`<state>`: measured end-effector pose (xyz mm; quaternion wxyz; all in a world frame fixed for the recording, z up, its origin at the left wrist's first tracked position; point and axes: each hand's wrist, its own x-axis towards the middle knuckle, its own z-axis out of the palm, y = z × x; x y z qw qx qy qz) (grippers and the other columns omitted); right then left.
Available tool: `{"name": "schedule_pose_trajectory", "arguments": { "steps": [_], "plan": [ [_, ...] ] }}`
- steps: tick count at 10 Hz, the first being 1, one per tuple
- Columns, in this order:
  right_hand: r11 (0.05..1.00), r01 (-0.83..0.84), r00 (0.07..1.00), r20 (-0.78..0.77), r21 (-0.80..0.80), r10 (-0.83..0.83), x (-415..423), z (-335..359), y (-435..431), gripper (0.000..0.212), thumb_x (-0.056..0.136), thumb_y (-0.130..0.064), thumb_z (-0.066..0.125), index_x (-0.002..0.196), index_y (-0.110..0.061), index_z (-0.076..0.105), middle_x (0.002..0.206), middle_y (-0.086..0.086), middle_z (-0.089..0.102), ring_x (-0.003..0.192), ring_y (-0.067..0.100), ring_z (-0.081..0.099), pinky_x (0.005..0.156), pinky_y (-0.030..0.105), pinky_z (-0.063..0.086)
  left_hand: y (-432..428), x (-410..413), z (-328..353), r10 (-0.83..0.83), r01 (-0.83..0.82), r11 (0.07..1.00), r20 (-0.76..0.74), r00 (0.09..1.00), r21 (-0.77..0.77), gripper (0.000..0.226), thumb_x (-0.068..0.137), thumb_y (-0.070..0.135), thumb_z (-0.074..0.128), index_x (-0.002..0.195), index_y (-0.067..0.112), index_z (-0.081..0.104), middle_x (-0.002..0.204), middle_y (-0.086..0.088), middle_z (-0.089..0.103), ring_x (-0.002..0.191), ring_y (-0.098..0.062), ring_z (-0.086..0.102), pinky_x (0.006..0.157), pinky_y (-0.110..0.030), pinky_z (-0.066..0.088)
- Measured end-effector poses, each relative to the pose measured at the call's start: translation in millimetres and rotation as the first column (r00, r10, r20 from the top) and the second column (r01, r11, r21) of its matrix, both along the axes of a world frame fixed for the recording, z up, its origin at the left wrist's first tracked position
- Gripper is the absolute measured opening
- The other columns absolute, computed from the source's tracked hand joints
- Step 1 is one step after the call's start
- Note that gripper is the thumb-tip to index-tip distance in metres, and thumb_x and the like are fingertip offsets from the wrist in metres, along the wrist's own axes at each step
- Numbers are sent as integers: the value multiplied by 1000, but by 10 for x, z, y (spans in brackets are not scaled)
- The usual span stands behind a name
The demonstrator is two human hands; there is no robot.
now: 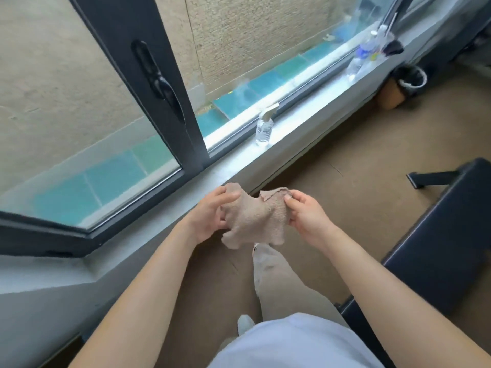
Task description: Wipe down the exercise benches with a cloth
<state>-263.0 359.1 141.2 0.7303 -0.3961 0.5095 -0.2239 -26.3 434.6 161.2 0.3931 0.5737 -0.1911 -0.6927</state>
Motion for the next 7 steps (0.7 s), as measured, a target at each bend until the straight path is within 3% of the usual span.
{"name": "schedule_pose_trajectory", "arguments": {
  "steps": [1, 2, 3, 4, 5, 6, 7],
  "plan": [
    [994, 103, 994, -30, 22, -102, 210, -202, -788, 25, 108, -16, 46, 106, -16, 71, 101, 5, 76, 86, 16, 68, 79, 35, 51, -791, 142, -100, 15, -15, 1000, -8, 1000, -19, 53, 96, 9, 66, 144, 22, 47, 135, -14, 65, 115, -34, 66, 98, -52, 54],
    [981, 192, 980, -65, 39, -189, 383, -405, -1484, 25, 108, -15, 47, 111, -13, 71, 116, 12, 75, 100, 22, 70, 93, 42, 57, -1533, 166, -142, -1, 1, 1000, 114, 994, -7, 71, 95, 3, 68, 152, 32, 38, 140, 6, 56, 113, -14, 67, 82, -38, 61],
    [969, 242, 966, -111, 57, -235, 554, -546, -2193, 25, 108, -15, 47, 113, -13, 72, 119, 15, 74, 106, 26, 72, 98, 47, 57, -2345, 226, -250, 50, -49, 999, 232, 971, -12, 81, 93, -2, 68, 157, 35, 34, 145, 8, 45, 109, -3, 60, 73, -25, 56],
    [964, 263, 957, -143, 51, -253, 730, -572, -2903, 24, 107, -13, 48, 114, -15, 71, 120, 14, 74, 111, 28, 70, 99, 48, 57, -3101, 286, -326, 131, -121, 991, 340, 931, -51, 76, 89, -11, 62, 152, 31, 46, 118, -10, 60, 88, -13, 63, 60, -16, 51],
    [968, 251, 950, -197, 19, -242, 846, -606, -3436, 22, 103, -14, 52, 112, -19, 71, 118, 9, 74, 109, 25, 71, 99, 50, 56, -3604, 305, -417, 186, -164, 982, 469, 864, -89, 64, 84, -12, 56, 140, 20, 60, 132, -10, 62, 114, -18, 62, 73, -9, 51],
    [969, 247, 944, -225, -6, -242, 946, -627, -3851, 21, 100, -13, 54, 106, -25, 72, 116, 6, 75, 108, 26, 71, 97, 49, 58, -3988, 324, -470, 213, -188, 977, 527, 823, -101, 55, 84, -14, 54, 134, 9, 63, 132, -4, 64, 121, -15, 61, 77, -3, 46],
    [973, 230, 924, -309, -19, -225, 975, -661, -4045, 34, 100, -16, 55, 132, -25, 63, 125, 1, 65, 101, 21, 67, 83, 36, 57, -4124, 343, -523, 75, -102, 995, 607, 791, 10, 55, 91, -7, 57, 143, 11, 54, 128, 3, 57, 99, -6, 61, 64, -1, 42]
  ]
}}
